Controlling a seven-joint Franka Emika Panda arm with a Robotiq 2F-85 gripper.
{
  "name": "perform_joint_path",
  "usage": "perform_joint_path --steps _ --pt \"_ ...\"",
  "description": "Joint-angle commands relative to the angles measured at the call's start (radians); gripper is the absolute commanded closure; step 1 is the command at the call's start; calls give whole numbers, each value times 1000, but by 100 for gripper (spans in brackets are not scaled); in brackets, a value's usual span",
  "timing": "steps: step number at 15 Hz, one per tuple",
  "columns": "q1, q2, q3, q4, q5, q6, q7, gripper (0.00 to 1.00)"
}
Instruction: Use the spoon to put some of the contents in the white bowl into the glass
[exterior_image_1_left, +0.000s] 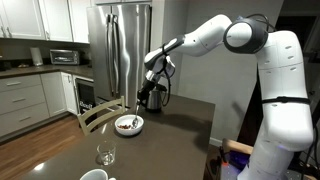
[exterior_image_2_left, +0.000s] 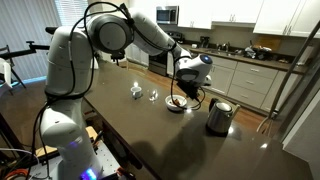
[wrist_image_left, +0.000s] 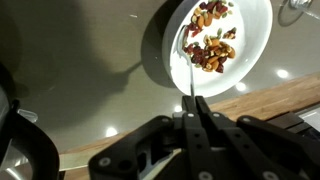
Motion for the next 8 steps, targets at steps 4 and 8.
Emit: perform_joint_path --steps 4,8 --pt "-41 9 12 -17 91 -64 34 95" --pt "-43 13 4 -24 121 -90 64 95"
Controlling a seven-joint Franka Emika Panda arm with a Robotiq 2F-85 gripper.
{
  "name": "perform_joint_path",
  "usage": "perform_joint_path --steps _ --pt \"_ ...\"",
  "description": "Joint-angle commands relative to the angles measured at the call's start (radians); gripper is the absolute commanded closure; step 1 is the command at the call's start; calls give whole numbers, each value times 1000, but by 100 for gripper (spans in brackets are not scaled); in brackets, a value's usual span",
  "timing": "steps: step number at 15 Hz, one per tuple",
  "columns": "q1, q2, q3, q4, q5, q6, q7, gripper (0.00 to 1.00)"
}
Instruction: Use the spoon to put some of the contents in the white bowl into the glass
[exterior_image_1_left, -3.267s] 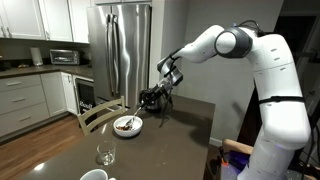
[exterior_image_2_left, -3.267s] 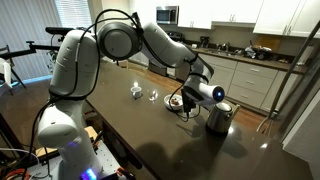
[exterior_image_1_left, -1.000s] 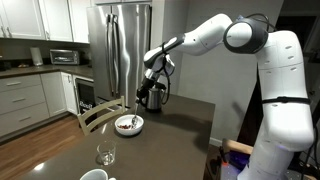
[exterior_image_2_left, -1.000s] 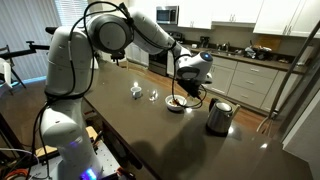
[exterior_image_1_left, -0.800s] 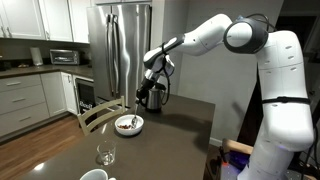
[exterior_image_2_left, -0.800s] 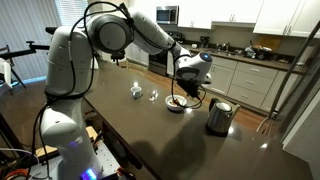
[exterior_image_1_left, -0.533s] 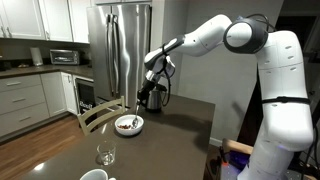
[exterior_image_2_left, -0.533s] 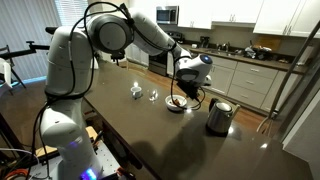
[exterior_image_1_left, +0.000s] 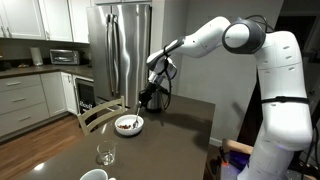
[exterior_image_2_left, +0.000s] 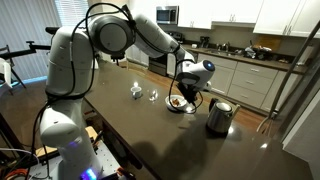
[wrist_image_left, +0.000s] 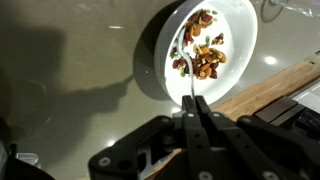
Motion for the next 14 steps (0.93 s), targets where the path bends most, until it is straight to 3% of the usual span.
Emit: perform_joint_path --steps 1,14 --pt "-16 0 7 -12 35 -28 34 95" --pt "-21 36 4 -41 266 -124 19 95"
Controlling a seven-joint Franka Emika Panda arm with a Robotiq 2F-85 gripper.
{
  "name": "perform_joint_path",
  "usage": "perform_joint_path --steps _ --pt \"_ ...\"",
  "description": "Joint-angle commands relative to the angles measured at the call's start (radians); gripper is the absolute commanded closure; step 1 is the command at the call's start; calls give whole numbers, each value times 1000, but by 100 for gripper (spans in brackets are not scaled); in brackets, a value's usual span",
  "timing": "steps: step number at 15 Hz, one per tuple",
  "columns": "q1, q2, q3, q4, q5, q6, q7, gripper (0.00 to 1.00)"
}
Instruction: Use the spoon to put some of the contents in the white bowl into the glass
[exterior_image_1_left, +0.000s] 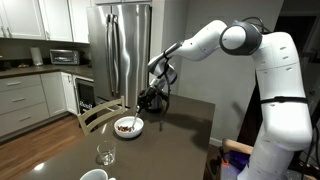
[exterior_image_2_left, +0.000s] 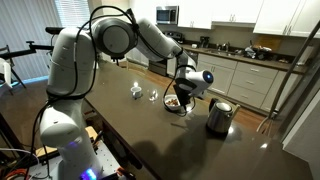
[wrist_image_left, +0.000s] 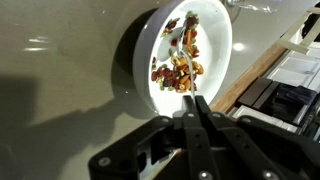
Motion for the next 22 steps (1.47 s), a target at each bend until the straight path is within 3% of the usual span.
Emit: perform_joint_path --steps 1,10,22 --pt "-18 10 3 -10 89 -40 -8 95" --pt "-45 35 -50 -12 289 -131 -30 95" --pt "-48 37 -105 -12 382 -173 -35 95"
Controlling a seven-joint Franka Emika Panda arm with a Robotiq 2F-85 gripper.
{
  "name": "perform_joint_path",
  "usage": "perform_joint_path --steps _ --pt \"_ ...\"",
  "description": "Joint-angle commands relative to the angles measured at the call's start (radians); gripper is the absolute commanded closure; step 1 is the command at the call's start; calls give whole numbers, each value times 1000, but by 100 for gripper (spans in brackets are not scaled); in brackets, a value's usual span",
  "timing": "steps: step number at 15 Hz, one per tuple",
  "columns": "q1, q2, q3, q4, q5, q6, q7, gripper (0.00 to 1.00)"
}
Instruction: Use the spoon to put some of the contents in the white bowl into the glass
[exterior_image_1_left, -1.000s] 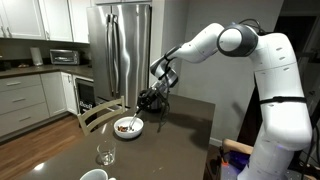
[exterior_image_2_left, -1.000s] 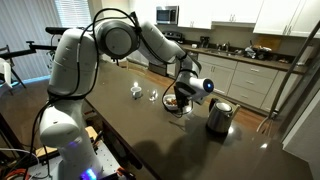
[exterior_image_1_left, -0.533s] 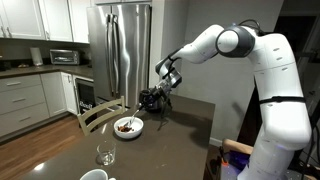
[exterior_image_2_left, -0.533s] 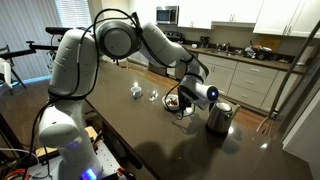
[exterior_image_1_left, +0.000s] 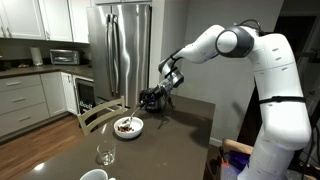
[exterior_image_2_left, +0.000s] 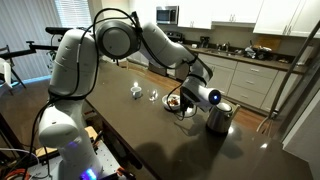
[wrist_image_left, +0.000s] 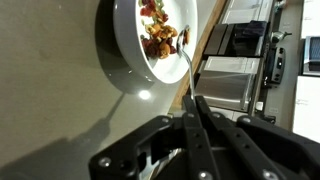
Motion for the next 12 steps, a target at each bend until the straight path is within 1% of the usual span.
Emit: perform_joint_path --steps 1,6,12 --pt "-10 -5 1 -5 41 -35 -30 95" --pt "-1 -20 7 -17 60 -61 -30 95" --pt "27 -57 18 -40 71 -93 -30 95"
